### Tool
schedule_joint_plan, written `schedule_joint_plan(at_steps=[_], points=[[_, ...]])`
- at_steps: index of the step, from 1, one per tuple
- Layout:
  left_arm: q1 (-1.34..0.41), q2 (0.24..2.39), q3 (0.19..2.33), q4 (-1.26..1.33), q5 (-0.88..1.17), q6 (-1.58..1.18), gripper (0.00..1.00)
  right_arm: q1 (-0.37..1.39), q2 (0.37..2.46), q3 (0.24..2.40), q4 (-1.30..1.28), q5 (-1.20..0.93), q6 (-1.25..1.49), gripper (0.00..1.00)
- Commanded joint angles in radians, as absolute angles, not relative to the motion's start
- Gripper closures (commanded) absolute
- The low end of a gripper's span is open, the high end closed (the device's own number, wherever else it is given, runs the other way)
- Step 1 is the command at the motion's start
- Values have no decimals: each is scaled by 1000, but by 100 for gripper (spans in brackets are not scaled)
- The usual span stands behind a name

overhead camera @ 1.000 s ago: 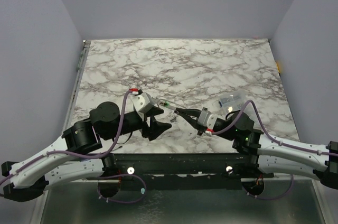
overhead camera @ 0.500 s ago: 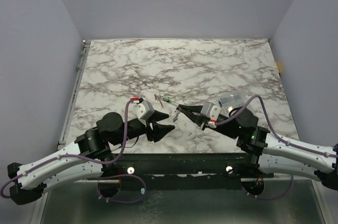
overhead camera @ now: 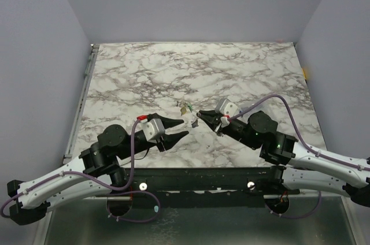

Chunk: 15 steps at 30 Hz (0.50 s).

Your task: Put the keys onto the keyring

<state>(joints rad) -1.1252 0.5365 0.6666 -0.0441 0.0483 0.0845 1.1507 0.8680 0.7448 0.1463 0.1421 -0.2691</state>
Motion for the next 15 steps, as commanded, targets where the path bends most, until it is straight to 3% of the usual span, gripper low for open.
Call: schedule_joint_plan(at_steps=[1,15], points=[[-1123,553,634,39,122,194,58,1154,877,810,102,188,-218,99],[-1124,605,587,200,69,319,52,1154,899,888,2,226,-95,99]])
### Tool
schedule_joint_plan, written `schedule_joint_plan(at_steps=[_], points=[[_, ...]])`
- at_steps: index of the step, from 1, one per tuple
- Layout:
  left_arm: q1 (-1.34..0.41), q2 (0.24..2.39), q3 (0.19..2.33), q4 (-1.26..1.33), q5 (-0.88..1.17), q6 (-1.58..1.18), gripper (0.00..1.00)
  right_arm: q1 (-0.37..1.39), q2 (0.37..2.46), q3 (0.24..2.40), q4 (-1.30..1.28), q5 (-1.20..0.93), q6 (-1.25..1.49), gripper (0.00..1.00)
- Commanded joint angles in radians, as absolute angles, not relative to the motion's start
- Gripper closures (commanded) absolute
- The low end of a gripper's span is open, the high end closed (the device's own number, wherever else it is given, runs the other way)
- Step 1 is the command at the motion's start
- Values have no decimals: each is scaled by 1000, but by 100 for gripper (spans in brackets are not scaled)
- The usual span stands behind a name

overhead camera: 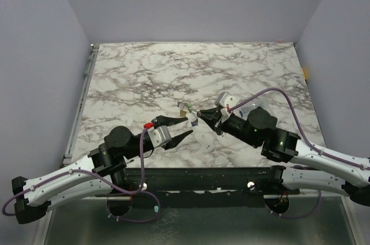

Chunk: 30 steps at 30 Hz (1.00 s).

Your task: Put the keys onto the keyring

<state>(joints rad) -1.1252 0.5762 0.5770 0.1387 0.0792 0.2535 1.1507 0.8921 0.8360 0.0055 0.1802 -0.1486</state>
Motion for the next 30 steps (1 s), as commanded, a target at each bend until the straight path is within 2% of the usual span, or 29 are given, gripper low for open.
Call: schedule_joint_plan(at_steps=[1,9,16,30], points=[[-1124,608,586,214,67,328,52,1154,905,893,-11,233,-87,99],[-1127,638,540,361,26,335,50,1154,941,930,-58,255,-51,99],[-1132,667,534,387,16,347,50,1154,949,943,-61,248,-44,99],[-1135,691,514,402,-21,386,55,1154,964,974,-93,215,-12,99]])
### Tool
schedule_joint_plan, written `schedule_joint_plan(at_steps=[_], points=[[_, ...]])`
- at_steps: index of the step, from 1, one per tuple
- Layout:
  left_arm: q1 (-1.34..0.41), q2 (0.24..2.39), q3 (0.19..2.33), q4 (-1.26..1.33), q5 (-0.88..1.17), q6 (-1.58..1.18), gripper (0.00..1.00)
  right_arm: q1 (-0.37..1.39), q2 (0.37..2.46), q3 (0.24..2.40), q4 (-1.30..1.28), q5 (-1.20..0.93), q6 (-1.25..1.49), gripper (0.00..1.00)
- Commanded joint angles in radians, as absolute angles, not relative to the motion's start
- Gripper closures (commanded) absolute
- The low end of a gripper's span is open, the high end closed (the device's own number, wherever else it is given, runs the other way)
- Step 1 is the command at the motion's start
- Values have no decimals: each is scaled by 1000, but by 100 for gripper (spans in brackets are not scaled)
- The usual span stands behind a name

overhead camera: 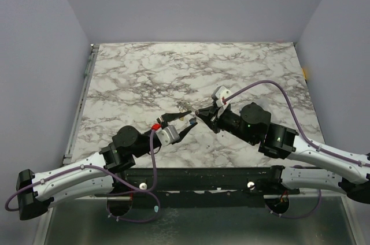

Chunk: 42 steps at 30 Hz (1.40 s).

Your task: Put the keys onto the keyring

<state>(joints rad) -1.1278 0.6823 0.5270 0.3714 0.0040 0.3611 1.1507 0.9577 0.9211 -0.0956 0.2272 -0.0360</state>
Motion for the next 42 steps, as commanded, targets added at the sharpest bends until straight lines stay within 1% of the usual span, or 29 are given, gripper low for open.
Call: schedule_joint_plan(at_steps=[1,17,26,33,39,42], points=[[-1134,694,513,403,-19,389,56,1154,965,977,-96,213,-8,99],[-1138,728,518,424,-17,426,60,1154,973,977,-103,185,-3,99],[-1140,713,513,420,-33,456,76,1154,968,975,-109,172,-3,99],[-1140,689,515,384,-51,474,80,1154,957,959,-100,159,-15,99],[-1139,675,517,366,-64,479,81,1154,942,939,-85,137,-45,99],[-1140,675,519,365,-64,479,89,1154,942,937,-86,127,-47,99]])
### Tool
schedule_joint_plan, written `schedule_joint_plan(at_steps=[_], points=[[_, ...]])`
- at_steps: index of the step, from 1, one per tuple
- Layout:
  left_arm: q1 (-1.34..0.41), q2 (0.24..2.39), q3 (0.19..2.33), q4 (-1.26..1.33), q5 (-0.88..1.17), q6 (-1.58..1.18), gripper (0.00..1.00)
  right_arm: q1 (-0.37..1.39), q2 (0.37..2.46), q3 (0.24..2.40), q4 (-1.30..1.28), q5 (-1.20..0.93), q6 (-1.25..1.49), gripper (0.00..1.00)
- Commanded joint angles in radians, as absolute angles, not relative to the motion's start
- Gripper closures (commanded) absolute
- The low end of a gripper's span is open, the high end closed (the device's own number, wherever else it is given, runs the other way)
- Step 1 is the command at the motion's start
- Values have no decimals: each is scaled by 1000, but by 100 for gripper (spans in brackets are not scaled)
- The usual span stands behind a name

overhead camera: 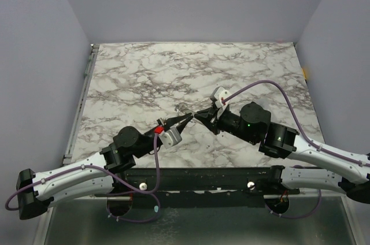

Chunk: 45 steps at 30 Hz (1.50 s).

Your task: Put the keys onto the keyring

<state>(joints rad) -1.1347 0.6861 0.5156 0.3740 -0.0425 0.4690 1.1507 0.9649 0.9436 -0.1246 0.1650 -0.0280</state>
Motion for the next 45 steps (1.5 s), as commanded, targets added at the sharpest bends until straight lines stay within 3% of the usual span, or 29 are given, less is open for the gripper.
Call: schedule_joint_plan(at_steps=[1,5,11,17,23,33,39,45], points=[[-1140,676,520,365,-66,479,91,1154,942,938,-86,125,-48,99],[-1139,674,524,363,-71,481,100,1154,943,937,-89,120,-50,99],[-1140,671,542,336,-48,463,100,1154,936,916,-83,99,-75,99],[-1140,684,610,238,-51,462,100,1154,938,899,-74,53,-88,78],[-1140,681,627,203,-29,457,100,1154,943,900,-82,23,-87,64],[-1140,670,632,157,-1,448,100,1154,947,919,-203,-16,-141,51],[-1139,649,612,152,29,446,100,1154,937,915,-254,37,-177,36],[-1140,650,593,136,59,438,100,1154,883,896,-272,75,-281,35]])
